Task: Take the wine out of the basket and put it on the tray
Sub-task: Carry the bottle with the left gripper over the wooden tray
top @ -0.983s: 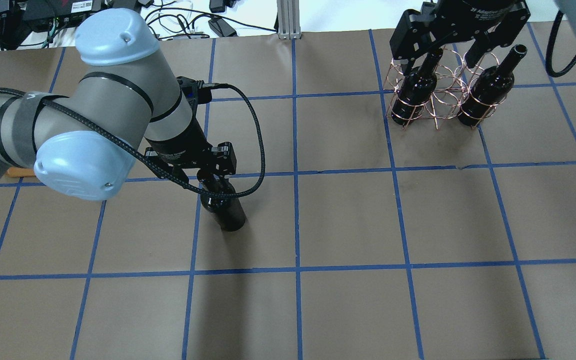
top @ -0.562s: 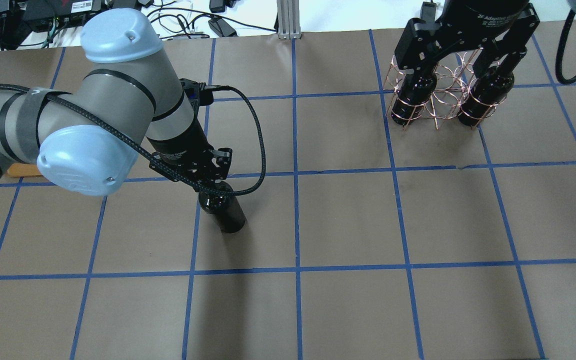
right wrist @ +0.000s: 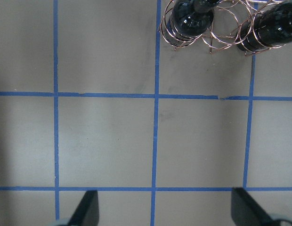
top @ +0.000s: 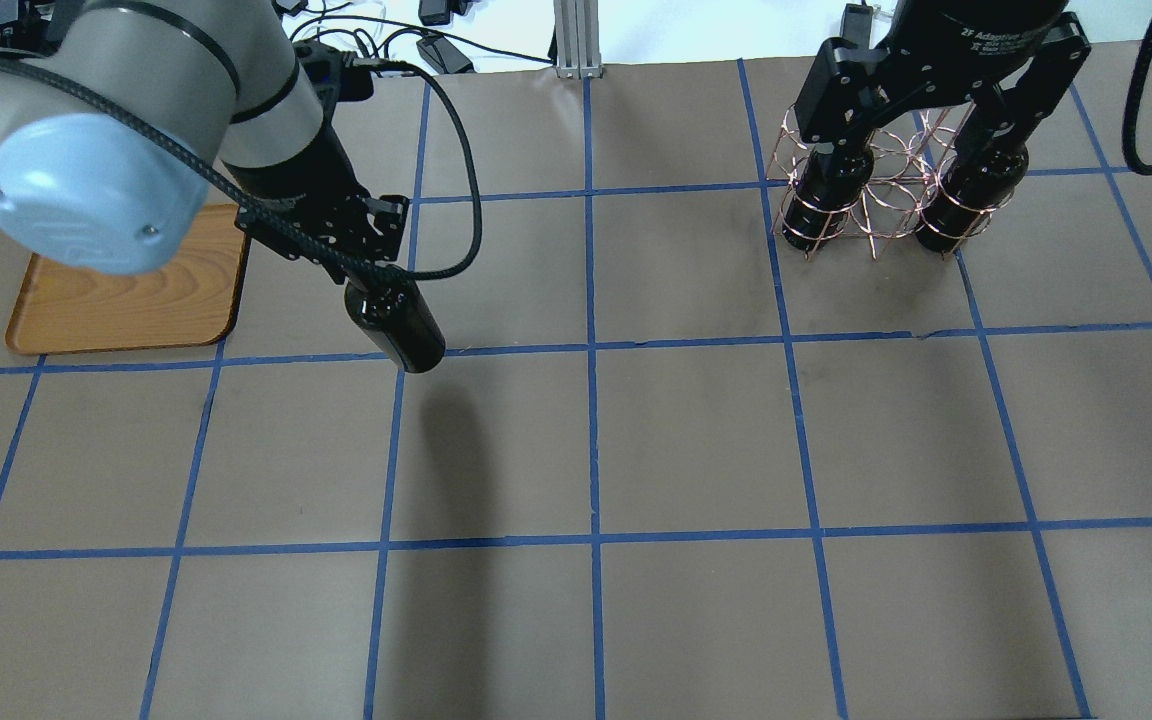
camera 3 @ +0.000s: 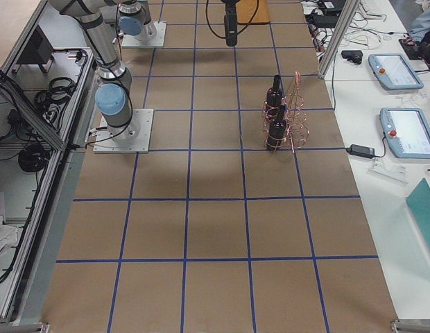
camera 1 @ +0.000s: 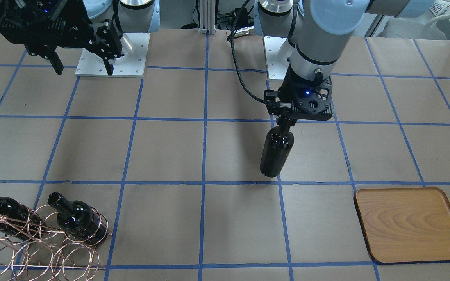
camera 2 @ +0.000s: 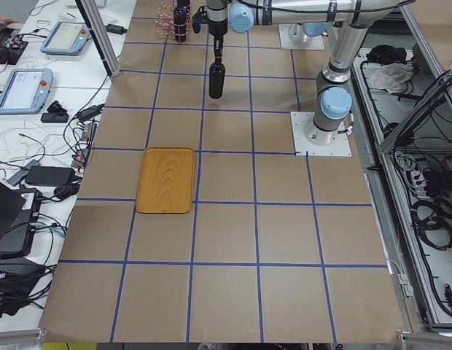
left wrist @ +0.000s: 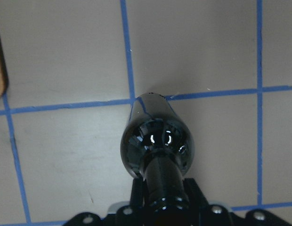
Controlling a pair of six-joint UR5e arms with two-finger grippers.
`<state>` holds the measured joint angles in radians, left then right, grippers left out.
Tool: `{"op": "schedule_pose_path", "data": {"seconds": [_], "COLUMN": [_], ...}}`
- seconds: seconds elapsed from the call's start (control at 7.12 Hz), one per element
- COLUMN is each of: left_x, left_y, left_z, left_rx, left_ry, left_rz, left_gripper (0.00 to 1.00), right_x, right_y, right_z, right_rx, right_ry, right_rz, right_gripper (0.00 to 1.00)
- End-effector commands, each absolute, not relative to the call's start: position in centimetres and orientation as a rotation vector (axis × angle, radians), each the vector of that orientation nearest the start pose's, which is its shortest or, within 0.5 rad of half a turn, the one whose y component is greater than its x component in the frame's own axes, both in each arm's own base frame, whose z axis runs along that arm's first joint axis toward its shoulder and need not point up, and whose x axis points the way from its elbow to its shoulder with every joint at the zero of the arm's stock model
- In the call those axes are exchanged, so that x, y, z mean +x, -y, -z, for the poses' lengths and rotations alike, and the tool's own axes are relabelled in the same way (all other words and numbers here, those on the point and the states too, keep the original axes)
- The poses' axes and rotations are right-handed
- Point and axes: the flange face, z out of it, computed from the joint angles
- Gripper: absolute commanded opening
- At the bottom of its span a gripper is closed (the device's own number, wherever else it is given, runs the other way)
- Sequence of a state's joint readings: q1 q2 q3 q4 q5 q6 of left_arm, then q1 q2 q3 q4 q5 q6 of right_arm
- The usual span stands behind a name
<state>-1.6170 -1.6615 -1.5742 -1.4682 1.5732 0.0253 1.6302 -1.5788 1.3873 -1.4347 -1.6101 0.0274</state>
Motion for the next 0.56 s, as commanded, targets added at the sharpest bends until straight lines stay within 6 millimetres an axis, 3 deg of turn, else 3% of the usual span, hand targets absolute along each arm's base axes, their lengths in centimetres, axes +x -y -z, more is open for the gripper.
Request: {"op": "schedule_pose_path", "data": {"seconds": [0.0,0.14,0.42], "left_x": [-6.4,-1.1,9.3], "left_y": [58.2,60.5,63.3], "left_z": [-48.3,-48.7,-48.1], "left_rx": [0.128,0.104,0.144], "left_ry": [-3.138,-3.147,-3.137], "left_rz": [-0.005,-0.024,-0.014], "left_gripper": [0.00,0.00,0.00], "right_x": [15.7,15.7,15.8], "right_y": [47.7,47.7,47.7], "right_z": [-56.9,-56.8,-56.7], "right_rx": [-0.045,-0.045,-0.045], "right_ry": [-3.178,-3.178,-3.176], "right_rz": [0.088,0.086,0.083], "right_gripper": [1.00,1.00,1.00]}}
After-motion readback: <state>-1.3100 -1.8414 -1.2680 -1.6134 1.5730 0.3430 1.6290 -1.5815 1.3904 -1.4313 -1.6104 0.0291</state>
